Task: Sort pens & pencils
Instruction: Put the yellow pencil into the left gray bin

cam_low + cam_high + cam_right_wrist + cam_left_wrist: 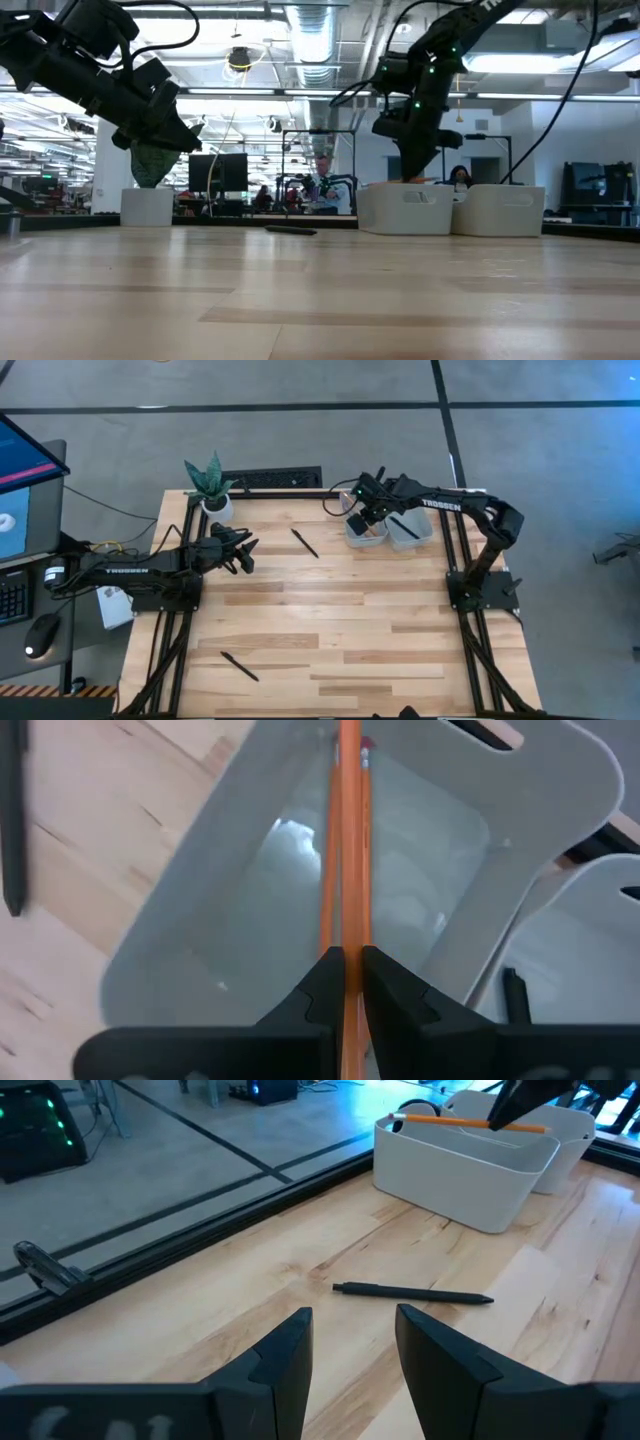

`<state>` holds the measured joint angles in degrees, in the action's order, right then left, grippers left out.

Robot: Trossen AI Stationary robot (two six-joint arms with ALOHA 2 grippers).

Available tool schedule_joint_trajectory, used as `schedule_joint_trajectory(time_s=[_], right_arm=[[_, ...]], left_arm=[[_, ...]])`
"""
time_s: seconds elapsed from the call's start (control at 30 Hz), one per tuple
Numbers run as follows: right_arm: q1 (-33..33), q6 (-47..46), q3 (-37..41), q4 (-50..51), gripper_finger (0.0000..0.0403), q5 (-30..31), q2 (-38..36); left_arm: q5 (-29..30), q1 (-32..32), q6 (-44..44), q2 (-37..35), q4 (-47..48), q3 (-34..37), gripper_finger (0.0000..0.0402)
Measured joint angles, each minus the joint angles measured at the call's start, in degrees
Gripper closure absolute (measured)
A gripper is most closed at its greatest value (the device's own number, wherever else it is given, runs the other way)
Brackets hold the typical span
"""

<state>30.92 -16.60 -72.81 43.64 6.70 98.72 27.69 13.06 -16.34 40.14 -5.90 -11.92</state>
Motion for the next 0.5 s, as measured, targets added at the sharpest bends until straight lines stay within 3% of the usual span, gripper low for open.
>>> schedule_joint_trajectory(time_s=[0.27,0.5], right_arm=[[0.0,0.0,2.2,-6.6,0.0348,0.0,0.0],[0.0,0.0,4.3,-6.6,0.0348,0.0,0.0]], left_arm=[[1.1,0.0,-0.3,0.0,0.0,0.0,0.0266],[1.2,0.0,-0.8,0.0,0.0,0.0,0.0266]])
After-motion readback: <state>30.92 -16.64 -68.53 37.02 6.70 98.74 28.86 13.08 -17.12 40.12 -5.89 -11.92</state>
